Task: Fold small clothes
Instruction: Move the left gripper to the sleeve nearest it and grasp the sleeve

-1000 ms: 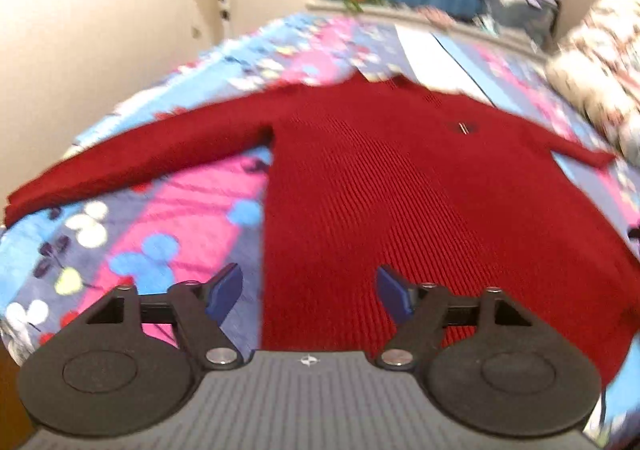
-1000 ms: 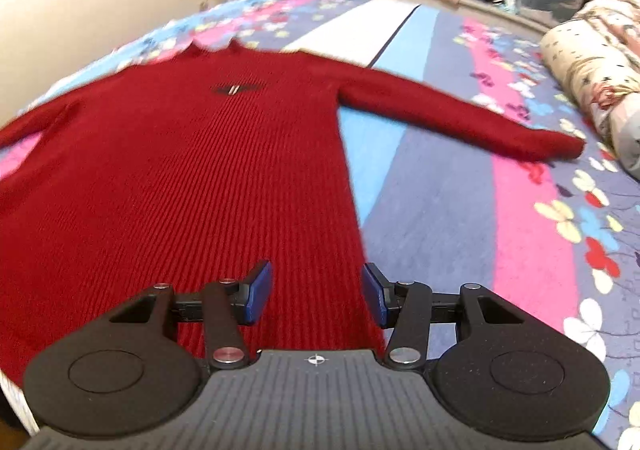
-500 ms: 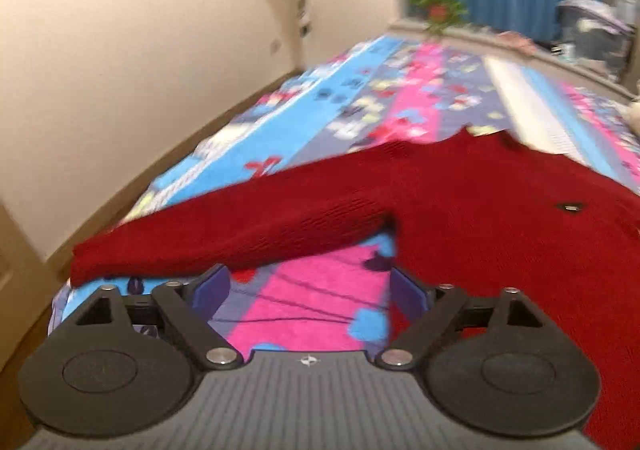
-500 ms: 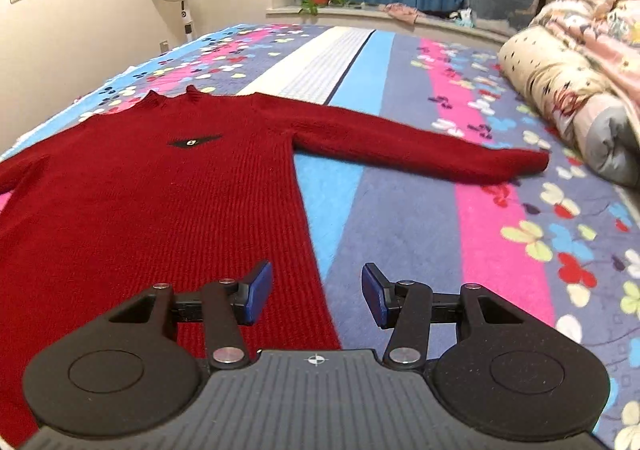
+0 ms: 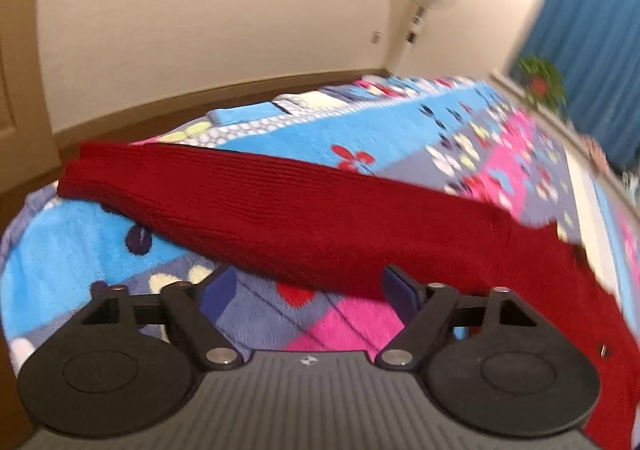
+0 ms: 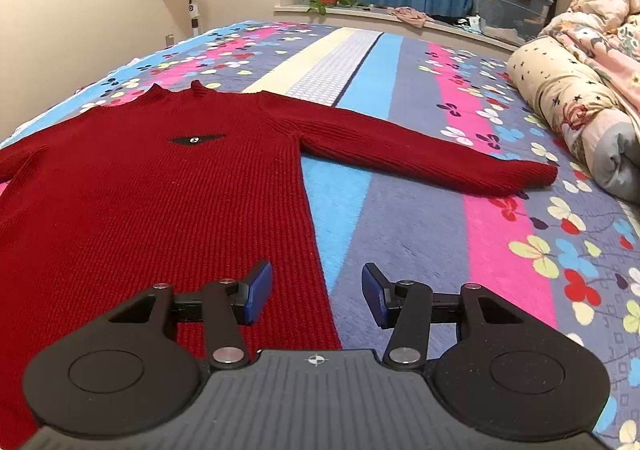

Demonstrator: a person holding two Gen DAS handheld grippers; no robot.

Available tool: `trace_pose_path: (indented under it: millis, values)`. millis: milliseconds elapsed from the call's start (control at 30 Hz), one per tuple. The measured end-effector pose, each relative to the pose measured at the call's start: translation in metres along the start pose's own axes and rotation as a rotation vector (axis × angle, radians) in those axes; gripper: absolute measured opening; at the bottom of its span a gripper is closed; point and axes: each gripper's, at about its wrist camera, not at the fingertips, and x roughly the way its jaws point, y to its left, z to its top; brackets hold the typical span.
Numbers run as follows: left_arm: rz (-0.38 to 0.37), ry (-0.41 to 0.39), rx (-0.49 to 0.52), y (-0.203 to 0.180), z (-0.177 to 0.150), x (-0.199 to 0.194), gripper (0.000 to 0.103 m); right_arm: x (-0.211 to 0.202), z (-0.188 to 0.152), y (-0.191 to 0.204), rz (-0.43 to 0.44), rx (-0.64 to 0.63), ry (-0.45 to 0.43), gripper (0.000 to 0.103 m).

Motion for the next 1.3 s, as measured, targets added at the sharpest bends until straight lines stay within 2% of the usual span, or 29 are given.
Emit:
trace_pose_path:
  millis: [167, 267, 400, 633, 967, 1067, 1167, 1233, 1267, 1300]
  values:
    - [0.022, -0.052, -0.076, 0.01, 0.016, 0.02, 0.078, 0.005, 0.005, 0.009, 0.019, -0.025, -0.004, 0.052]
    - [0.031, -0.027, -0.154, 0.021, 0.02, 0.036, 0.086, 0.01, 0.007, 0.014, 0.028, -0.036, 0.003, 0.052]
    - [0.02, 0.036, -0.239, 0.032, 0.022, 0.059, 0.086, 0.016, 0.008, 0.018, 0.036, -0.049, 0.012, 0.052]
    - [0.04, 0.027, -0.331, 0.049, 0.027, 0.08, 0.086, 0.028, 0.009, 0.02, 0.043, -0.058, 0.033, 0.053]
    - [0.073, -0.001, -0.314, 0.045, 0.034, 0.091, 0.086, 0.04, 0.01, 0.025, 0.062, -0.083, 0.062, 0.054]
    - [0.101, -0.022, -0.316, 0.046, 0.035, 0.09, 0.082, 0.046, 0.007, 0.029, 0.091, -0.105, 0.111, 0.058]
    - [0.105, -0.03, -0.328, 0.049, 0.036, 0.092, 0.08, 0.058, -0.002, 0.034, 0.077, -0.152, 0.214, 0.058]
    - [0.113, -0.034, -0.309, 0.048, 0.037, 0.093, 0.078, 0.06, -0.004, 0.036, 0.072, -0.163, 0.221, 0.059]
    - [0.126, -0.04, -0.293, 0.046, 0.038, 0.093, 0.071, 0.059, -0.003, 0.036, 0.074, -0.161, 0.222, 0.059]
    - [0.144, -0.045, -0.28, 0.045, 0.038, 0.093, 0.057, 0.06, -0.003, 0.035, 0.077, -0.153, 0.224, 0.059]
